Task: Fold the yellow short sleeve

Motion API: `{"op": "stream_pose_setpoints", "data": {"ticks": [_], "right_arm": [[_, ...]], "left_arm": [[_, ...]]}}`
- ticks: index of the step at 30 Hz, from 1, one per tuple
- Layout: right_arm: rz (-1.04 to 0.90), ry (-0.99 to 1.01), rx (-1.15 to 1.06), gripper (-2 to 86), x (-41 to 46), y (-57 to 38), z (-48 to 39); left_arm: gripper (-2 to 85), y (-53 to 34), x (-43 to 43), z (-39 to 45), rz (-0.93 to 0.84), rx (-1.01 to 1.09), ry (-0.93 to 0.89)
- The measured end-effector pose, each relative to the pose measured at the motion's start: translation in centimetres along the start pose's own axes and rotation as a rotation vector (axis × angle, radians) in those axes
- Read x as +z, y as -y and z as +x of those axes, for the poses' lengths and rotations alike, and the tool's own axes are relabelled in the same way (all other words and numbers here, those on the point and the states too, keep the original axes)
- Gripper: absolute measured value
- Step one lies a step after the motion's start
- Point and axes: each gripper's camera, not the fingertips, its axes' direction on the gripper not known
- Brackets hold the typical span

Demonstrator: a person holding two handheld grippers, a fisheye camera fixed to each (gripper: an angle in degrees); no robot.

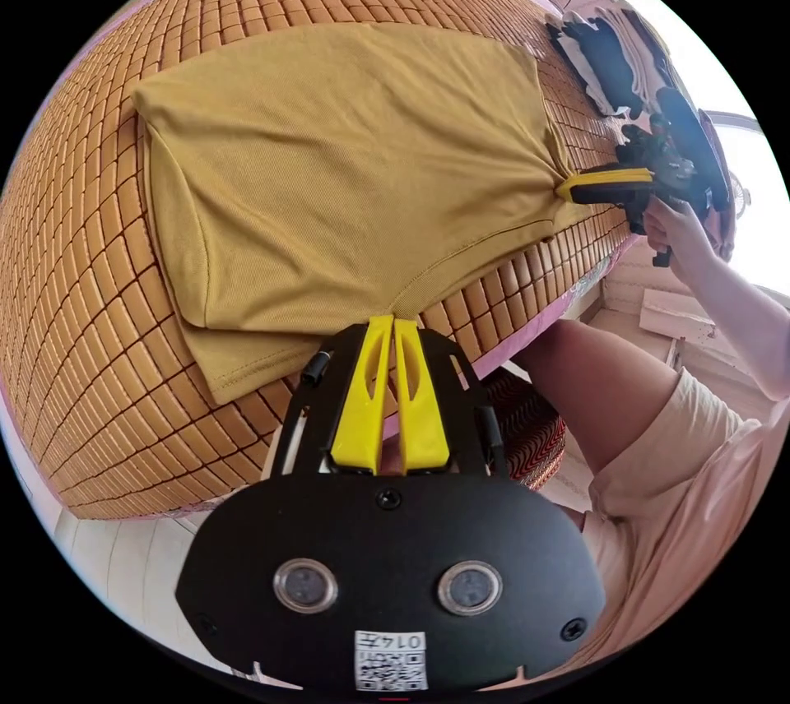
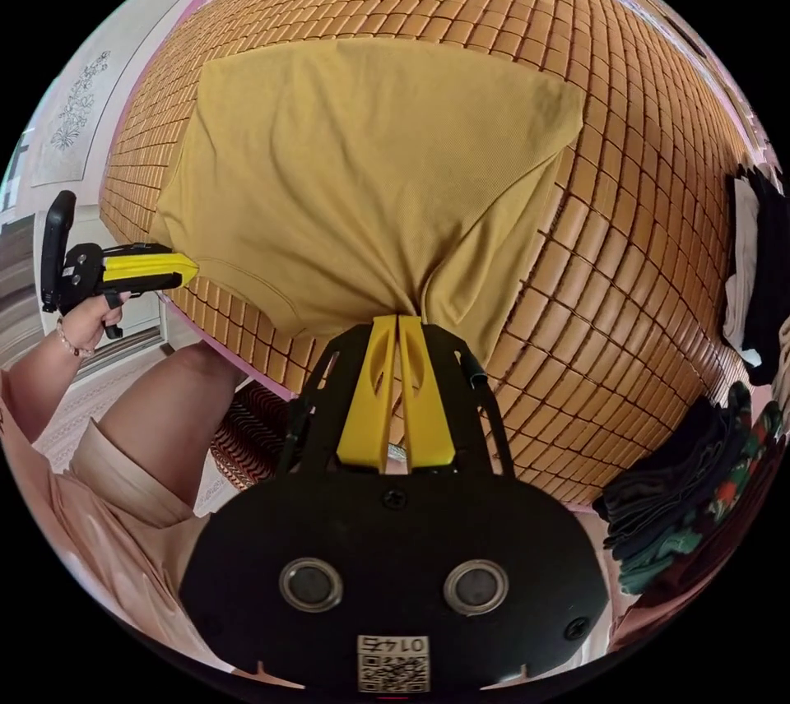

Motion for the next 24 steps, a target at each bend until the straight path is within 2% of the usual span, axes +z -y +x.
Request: {"op": "stream_pose_setpoints", "data": {"ticks": [7, 12, 17, 20, 24], "right_arm": [[-0.096, -0.02, -0.09, -0.3, 0.5, -1.1, -2.3], [-0.085, -0.075, -0.095, -0.3, -1.8, -0.9, -2.2], [0.062, -0.009, -0.284, -0.3, -5.1, 6.3, -4.4], [0.15, 0.001, -0.293, -0.4, -5.9, 11.1, -6.4], [0.078, -0.126, -0.246, -0.5, -2.8, 13.8, -8.1]], "left_arm": [[-1.0, -0.1, 1.1, 0.9, -0.057, 0.038, 0.042], [-1.0, -0.8, -0.5, 1.7, 0.033, 0.062, 0.028], [-1.0, 1.2, 0.2, 5.3, 0.166, 0.179, -0.015], [-1.0, 2.8, 2.4, 7.4, 0.18, 0.207, -0.013], [-1.0, 3.5, 6.1, 8.6, 0.124, 0.24, 0.078]]}}
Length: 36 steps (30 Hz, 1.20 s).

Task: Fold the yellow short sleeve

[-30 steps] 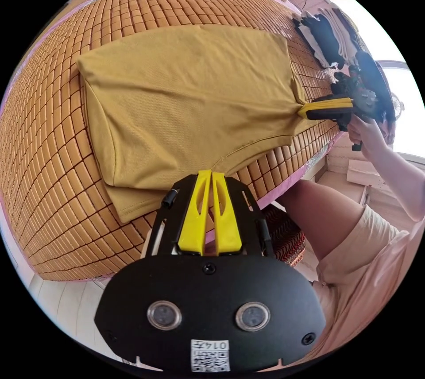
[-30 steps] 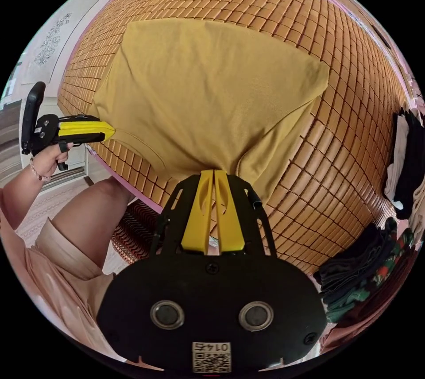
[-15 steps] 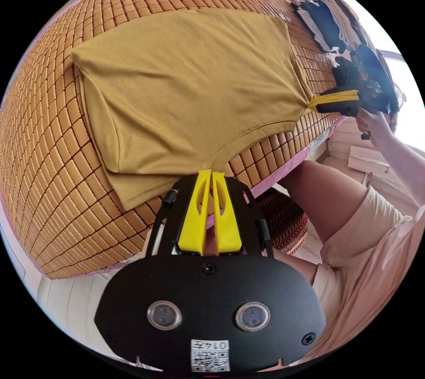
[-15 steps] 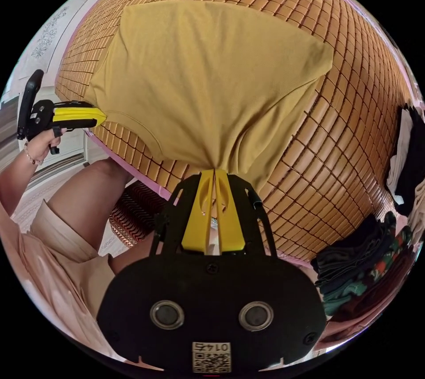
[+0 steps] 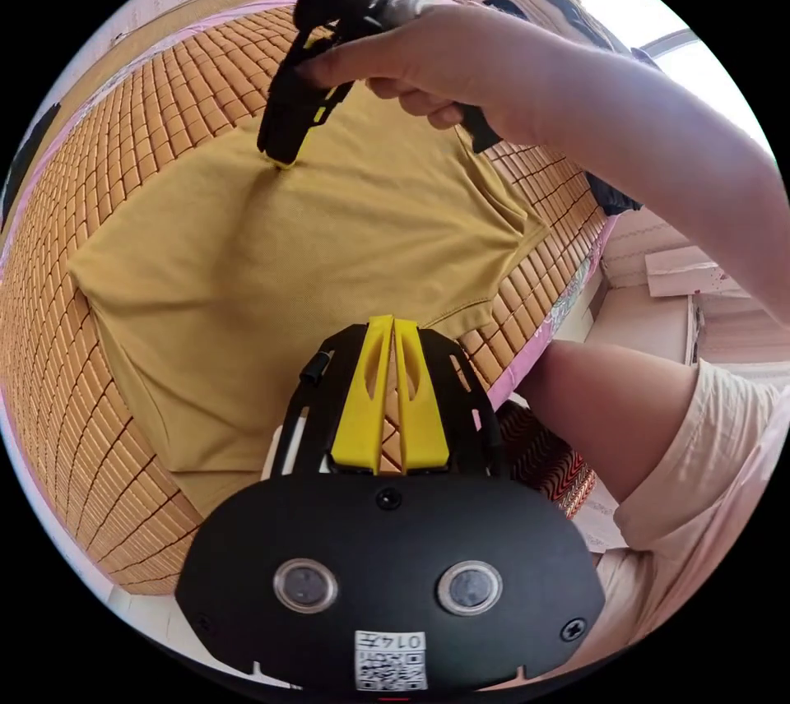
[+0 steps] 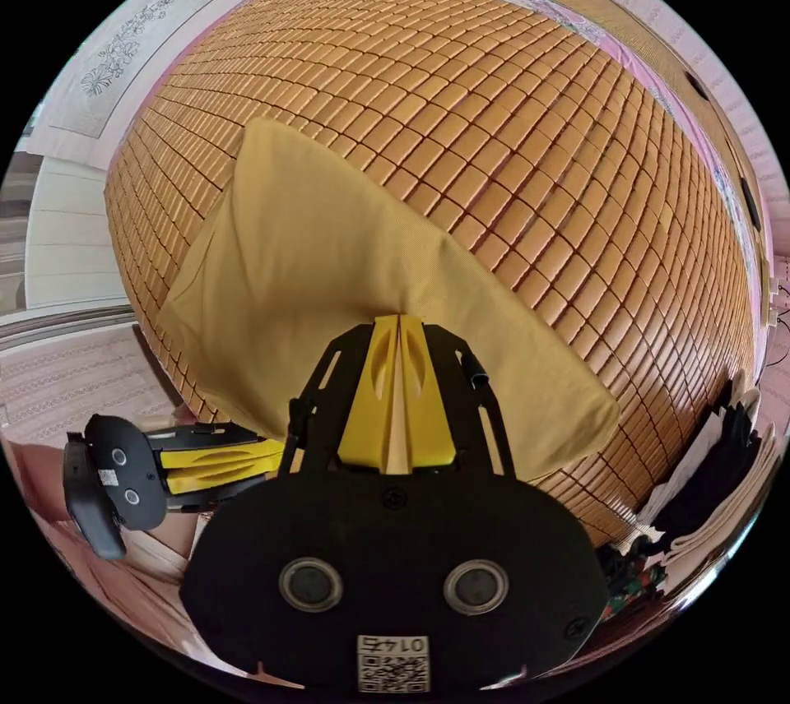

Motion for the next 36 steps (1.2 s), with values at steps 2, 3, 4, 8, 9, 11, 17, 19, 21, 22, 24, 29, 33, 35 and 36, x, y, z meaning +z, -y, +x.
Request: {"op": "stream_pose_setpoints", "data": {"ticks": [2, 3, 4, 8, 9, 11, 17, 19, 21, 22, 24, 29, 33, 35, 36], "right_arm": [[0.053, 0.026, 0.004, -0.7, 0.1, -0.5, 0.4], [0.053, 0.042, 0.004, -0.7, 0.0, -0.5, 0.7], [0.014, 0.084, 0.004, -0.6, -0.1, -0.2, 1.4], [0.027, 0.024, -0.036, -0.5, -2.0, 1.4, 2.4], [0.027, -0.001, -0.037, -0.5, -2.0, 1.7, 2.5], [-0.012, -0.041, -0.067, -0.5, -0.5, 2.5, 3.0], [0.113, 0.021, -0.018, -0.6, -3.2, -2.0, 6.3], [0.179, 0.045, 0.057, -0.5, -4.7, -5.8, 8.5], [0.229, 0.071, 0.156, -0.5, -5.7, -10.4, 10.8], [0.226, 0.082, 0.225, -0.3, -5.9, -13.6, 12.3], [0.186, 0.092, 0.319, 0.0, -5.5, -18.4, 14.1], [0.029, 0.215, 0.472, 8.5, -2.3, -28.5, 16.6], [-0.008, 0.345, 0.53, 8.3, 0.0, -31.0, 18.1], [0.0, 0.396, 0.556, 2.9, 0.5, -32.2, 19.0], [0.015, 0.407, 0.552, 2.6, 0.4, -32.5, 19.2]], "left_arm": [[-1.0, -0.7, 0.4, 0.0, 0.047, 0.004, -0.022], [-1.0, -0.9, 0.6, -0.1, 0.056, 0.011, -0.034], [-1.0, -1.0, 0.7, -0.1, 0.054, 0.015, -0.039], [-1.0, -0.8, 1.1, -0.1, 0.012, -0.018, -0.063], [-1.0, -1.0, 1.3, 0.1, 0.023, -0.024, -0.06], [-1.0, -1.6, 1.7, 0.5, 0.046, -0.01, -0.046], [-0.4, -2.7, 1.3, 1.0, 0.101, 0.043, -0.112], [0.8, -2.8, 0.8, 1.6, 0.143, 0.072, -0.134], [4.3, -2.5, 0.8, 2.8, 0.171, 0.118, -0.151], [5.3, -2.4, 0.9, 3.1, 0.178, 0.132, -0.156], [7.6, -1.5, 1.5, 4.5, 0.2, 0.173, -0.185], [12.5, 1.1, 3.1, 7.6, 0.198, 0.242, -0.19], [17.0, 3.8, 5.5, 10.2, 0.14, 0.286, -0.165], [17.7, 4.6, 6.1, 11.3, 0.145, 0.302, -0.137], [17.9, 5.1, 6.1, 11.8, 0.156, 0.304, -0.116]]}}
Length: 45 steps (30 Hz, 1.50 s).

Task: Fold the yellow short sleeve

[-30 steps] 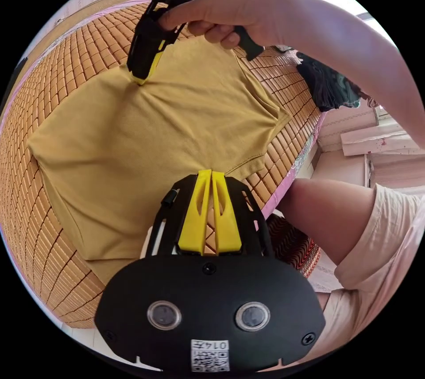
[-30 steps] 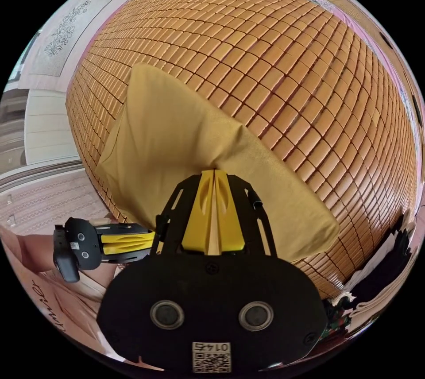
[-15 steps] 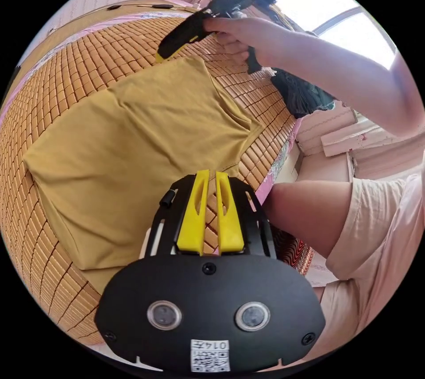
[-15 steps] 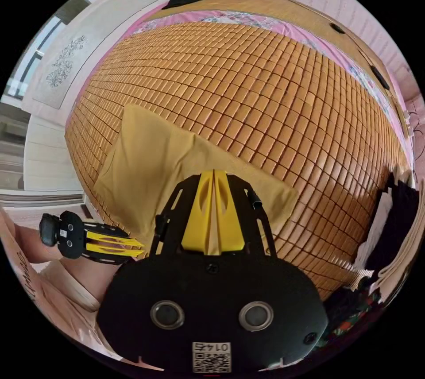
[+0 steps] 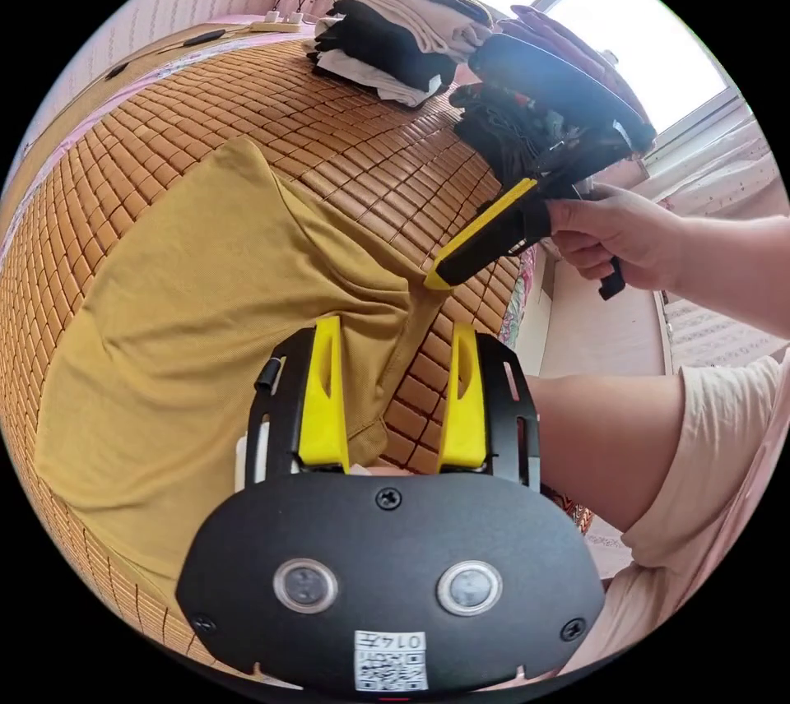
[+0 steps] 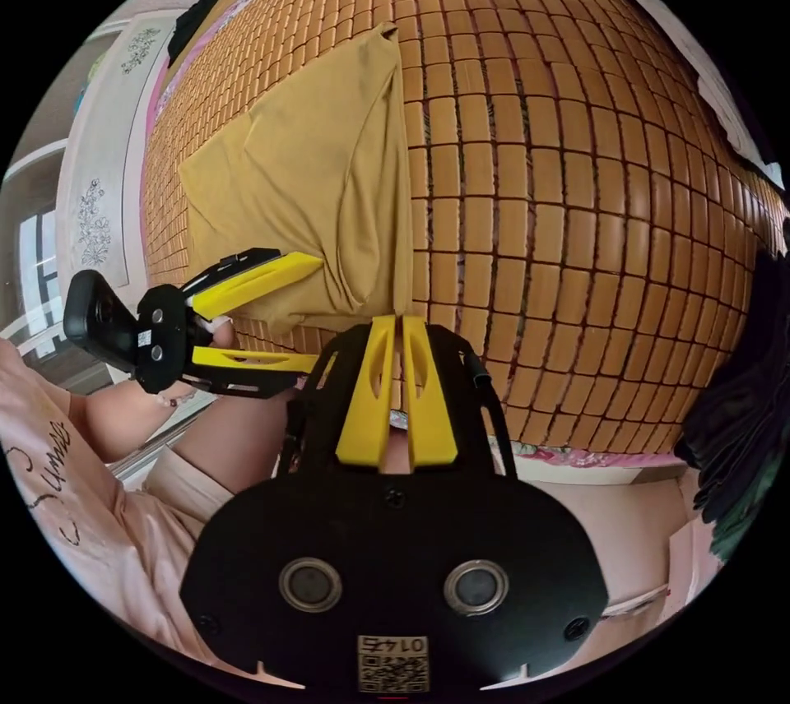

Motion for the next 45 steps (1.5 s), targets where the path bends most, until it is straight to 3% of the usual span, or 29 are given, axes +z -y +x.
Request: {"op": "stream_pose_setpoints", "data": {"ticks": [5, 17, 21, 27, 31, 33, 35, 45], "right_arm": [[0.111, 0.259, -0.038, 0.8, -3.9, -2.1, 2.2], [0.181, 0.437, -0.02, 0.7, -6.8, -4.4, 7.9], [0.185, 0.452, -0.103, 1.3, -8.0, -4.4, 7.3], [0.302, 0.419, 0.13, 9.4, -7.1, -5.0, 13.1], [0.431, 0.559, 0.158, 14.1, -5.6, -3.0, 14.5], [0.452, 0.568, 0.169, 12.9, -5.2, -1.7, 14.4], [0.461, 0.598, 0.203, 5.5, -4.6, -0.6, 14.3], [0.589, 0.496, 0.187, 2.4, -12.9, -3.8, 11.7]], "left_arm": [[17.7, 1.4, 0.4, 1.4, -0.049, 0.022, 0.042], [16.1, 2.4, -0.3, 2.8, -0.019, 0.064, 0.063], [4.1, 2.5, -0.9, 3.1, -0.003, 0.012, 0.122], [0.7, 0.4, -3.6, 4.3, 0.018, 0.037, 0.053], [0.3, -0.8, -5.4, 4.9, 0.039, 0.05, 0.012], [0.2, -1.6, -6.4, 5.0, 0.063, 0.044, -0.022], [0.1, -2.0, -7.0, 5.1, 0.076, 0.045, -0.037], [0.3, -1.7, -12.4, 3.6, 0.306, -0.049, -0.109]]}}
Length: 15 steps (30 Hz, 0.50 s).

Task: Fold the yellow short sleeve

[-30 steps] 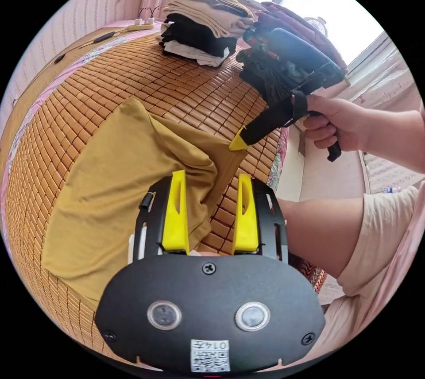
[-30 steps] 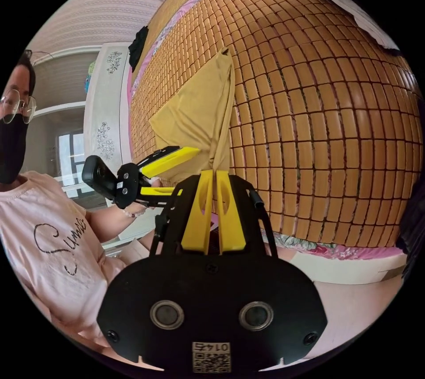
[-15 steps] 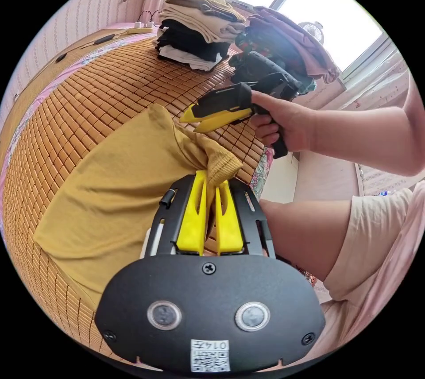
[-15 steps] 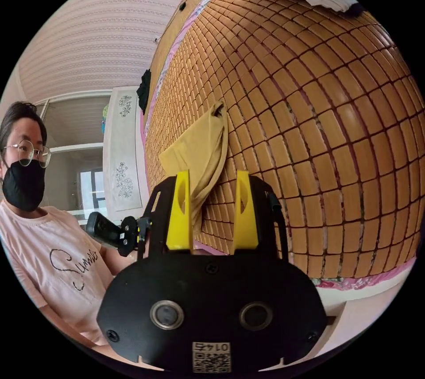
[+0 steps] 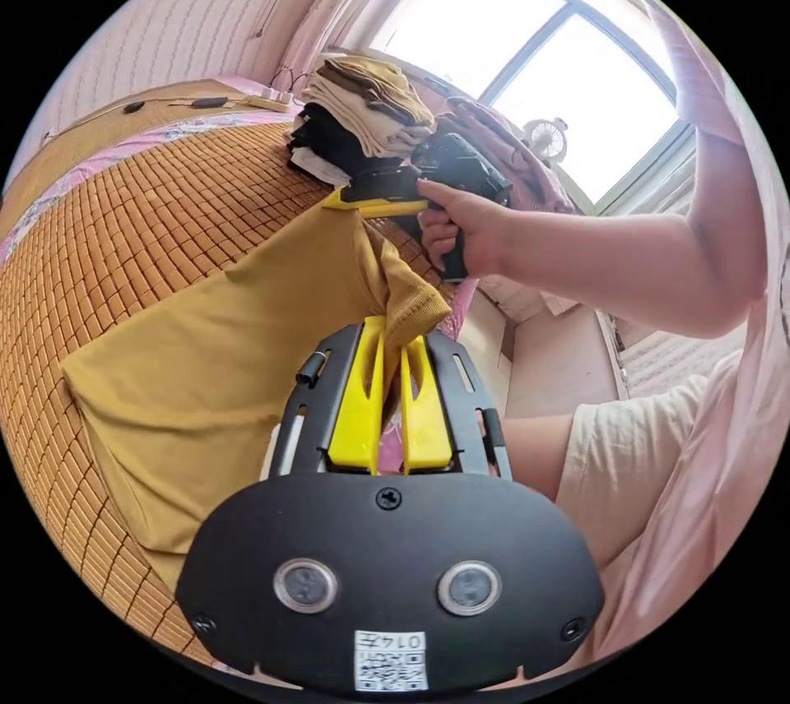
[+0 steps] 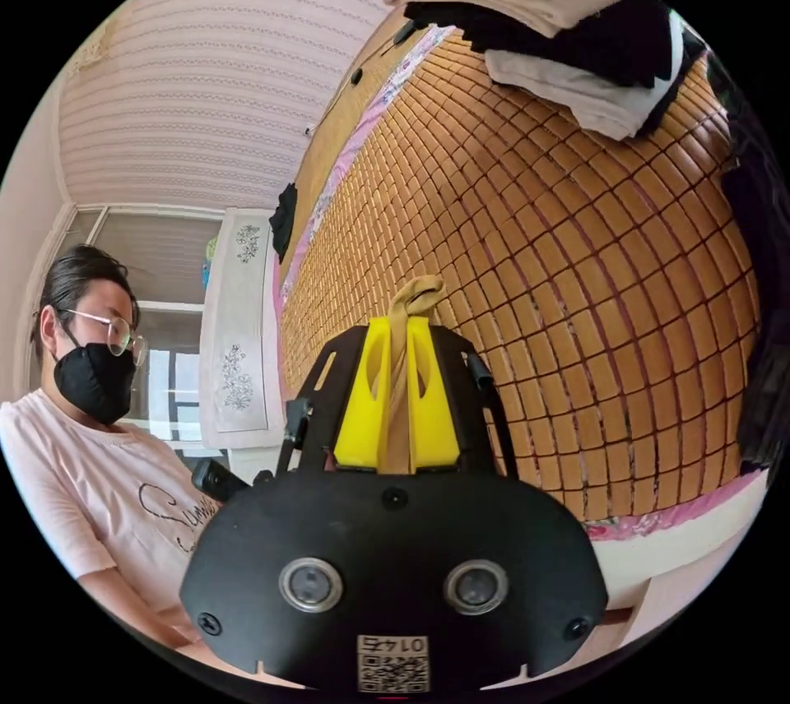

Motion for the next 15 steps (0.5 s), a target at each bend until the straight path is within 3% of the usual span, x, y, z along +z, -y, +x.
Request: {"op": "stream_pose_setpoints", "data": {"ticks": [6, 12, 15], "right_arm": [[-0.117, -0.124, -0.179, 2.5, 5.9, 1.9, -10.4], [-0.327, -0.216, -0.347, 3.5, 22.6, 1.0, -18.6], [-0.428, -0.396, -0.472, 4.9, 30.0, -0.2, -21.8]], "left_arm": [[0.6, -2.0, -6.1, -4.9, 0.093, -0.23, 0.086], [2.4, -6.0, -9.3, -11.7, 0.023, -0.472, 0.29], [3.5, -7.5, -9.6, -14.7, 0.0, -0.568, 0.306]]}}
